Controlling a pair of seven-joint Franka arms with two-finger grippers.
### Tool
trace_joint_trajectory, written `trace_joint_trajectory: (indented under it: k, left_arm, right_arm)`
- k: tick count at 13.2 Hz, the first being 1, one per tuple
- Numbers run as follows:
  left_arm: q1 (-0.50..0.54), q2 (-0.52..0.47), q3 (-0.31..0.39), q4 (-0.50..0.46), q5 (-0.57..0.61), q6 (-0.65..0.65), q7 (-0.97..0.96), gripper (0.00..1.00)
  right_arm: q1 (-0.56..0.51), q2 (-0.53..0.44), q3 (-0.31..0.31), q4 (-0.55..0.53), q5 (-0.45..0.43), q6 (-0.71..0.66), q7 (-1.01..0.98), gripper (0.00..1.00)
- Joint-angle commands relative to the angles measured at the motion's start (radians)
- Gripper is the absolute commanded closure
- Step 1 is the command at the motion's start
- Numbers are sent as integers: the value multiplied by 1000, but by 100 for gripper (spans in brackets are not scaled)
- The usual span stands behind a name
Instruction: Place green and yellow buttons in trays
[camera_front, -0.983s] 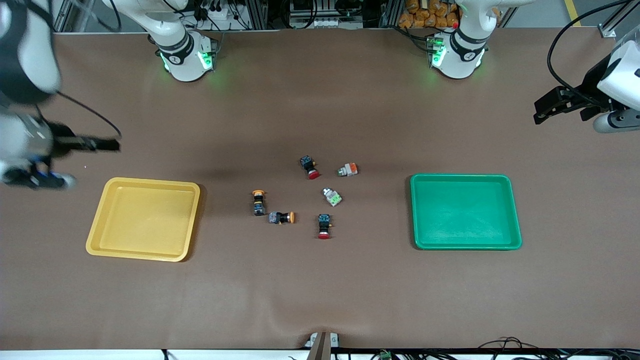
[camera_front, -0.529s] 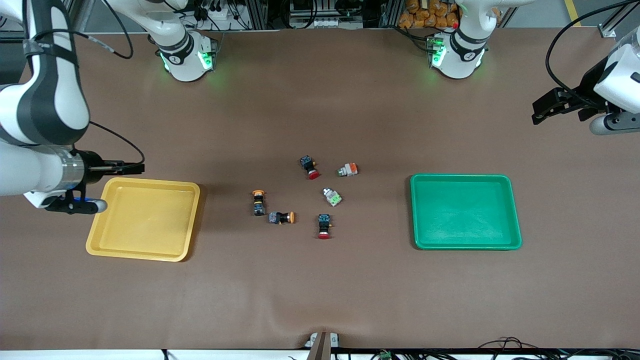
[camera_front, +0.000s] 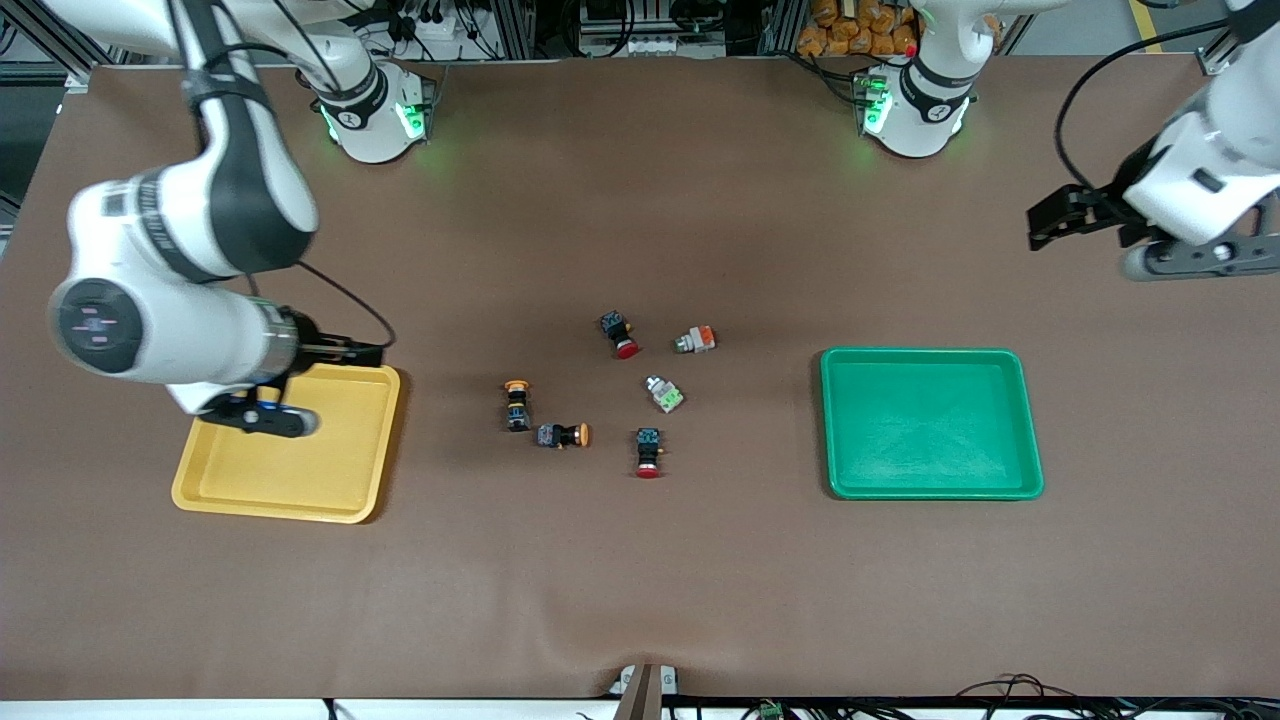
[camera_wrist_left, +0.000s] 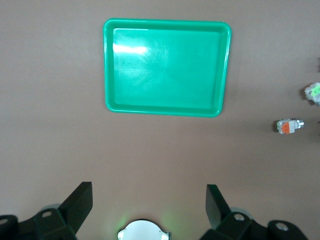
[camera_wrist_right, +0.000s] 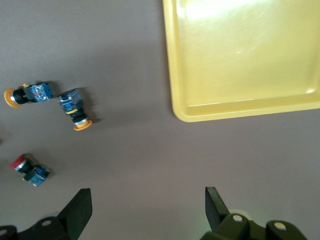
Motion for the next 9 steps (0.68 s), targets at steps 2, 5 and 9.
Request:
trace_joint_trajectory:
  k: [2,5,9]
  left_arm:
    - [5,-4,-23,-66,-15,48,-1,0]
    - [3,-4,-38,-135,-57,114,-11,0]
    - [5,-16,-121,-279,-57,262,-98,0]
  right_arm:
    - [59,48,-8,2,38,84,97,0]
    - [105,94,-8,0,125,144,165,0]
    - [186,157,-10,0,127,235,197,0]
